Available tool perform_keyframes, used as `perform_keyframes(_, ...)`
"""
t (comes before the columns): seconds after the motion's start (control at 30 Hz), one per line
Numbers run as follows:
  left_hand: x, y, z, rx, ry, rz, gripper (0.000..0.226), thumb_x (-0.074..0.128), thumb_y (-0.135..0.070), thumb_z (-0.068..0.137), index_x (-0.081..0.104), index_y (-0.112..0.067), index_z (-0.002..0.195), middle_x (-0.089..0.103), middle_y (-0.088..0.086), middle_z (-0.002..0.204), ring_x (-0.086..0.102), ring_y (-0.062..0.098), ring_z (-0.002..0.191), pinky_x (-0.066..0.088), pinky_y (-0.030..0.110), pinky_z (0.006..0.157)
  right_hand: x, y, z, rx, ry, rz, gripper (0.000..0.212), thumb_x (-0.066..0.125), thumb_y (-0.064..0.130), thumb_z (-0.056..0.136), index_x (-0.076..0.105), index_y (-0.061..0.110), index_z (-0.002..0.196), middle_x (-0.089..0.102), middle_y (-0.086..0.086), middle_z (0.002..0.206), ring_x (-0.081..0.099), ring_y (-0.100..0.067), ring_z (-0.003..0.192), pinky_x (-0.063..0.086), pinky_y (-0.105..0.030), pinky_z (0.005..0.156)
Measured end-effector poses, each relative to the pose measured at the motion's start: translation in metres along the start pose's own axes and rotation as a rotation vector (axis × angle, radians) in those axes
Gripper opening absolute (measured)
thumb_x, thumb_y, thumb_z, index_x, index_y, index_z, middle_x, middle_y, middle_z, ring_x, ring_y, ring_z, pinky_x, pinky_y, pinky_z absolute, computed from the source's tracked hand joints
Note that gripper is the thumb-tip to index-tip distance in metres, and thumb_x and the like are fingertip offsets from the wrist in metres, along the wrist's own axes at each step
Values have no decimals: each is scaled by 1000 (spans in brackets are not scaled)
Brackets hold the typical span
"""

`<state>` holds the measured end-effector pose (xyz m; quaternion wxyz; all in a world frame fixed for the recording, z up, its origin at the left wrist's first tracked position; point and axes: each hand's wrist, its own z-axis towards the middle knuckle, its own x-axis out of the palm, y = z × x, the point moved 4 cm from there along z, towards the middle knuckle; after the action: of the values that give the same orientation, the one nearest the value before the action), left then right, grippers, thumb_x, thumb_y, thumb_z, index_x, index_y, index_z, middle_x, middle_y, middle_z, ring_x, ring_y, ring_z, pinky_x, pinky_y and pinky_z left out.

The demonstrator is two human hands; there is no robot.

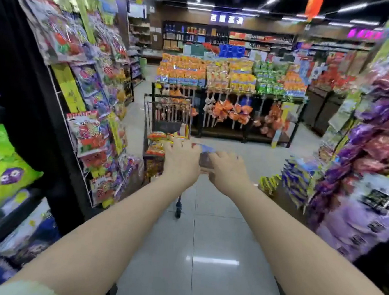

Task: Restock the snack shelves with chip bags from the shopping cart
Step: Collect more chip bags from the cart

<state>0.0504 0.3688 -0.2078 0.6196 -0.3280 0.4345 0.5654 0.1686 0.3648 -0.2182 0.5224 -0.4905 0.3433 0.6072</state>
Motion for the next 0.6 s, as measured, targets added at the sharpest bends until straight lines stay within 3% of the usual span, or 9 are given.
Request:
perform_keyframes(0.27,142,-9,54,41,252,-140,32,52,-25,91,55,-28,123,58,4,122,46,30,118,31,44,97,128,-24,51,113,189,68,40,57,27,88,49,19,126,52,-5,126,46,-29,119,38,-41,93)
perform_keyframes(0.47,227,-17,108,5,358,-202,39,52,-22,89,53,-32,126,56,1,128,40,31,127,24,51,110,209,-52,105,176,269,147,41,56,21,89,47,21,129,51,-3,128,43,-29,119,37,-39,92)
perform_keyframes(0.6,282,-17,163,-84,420,-284,38,55,-32,89,52,-32,126,51,-4,132,39,25,127,26,45,103,250,-82,166,187,249,227,43,56,25,90,48,24,132,52,-1,128,42,-27,120,36,-37,90)
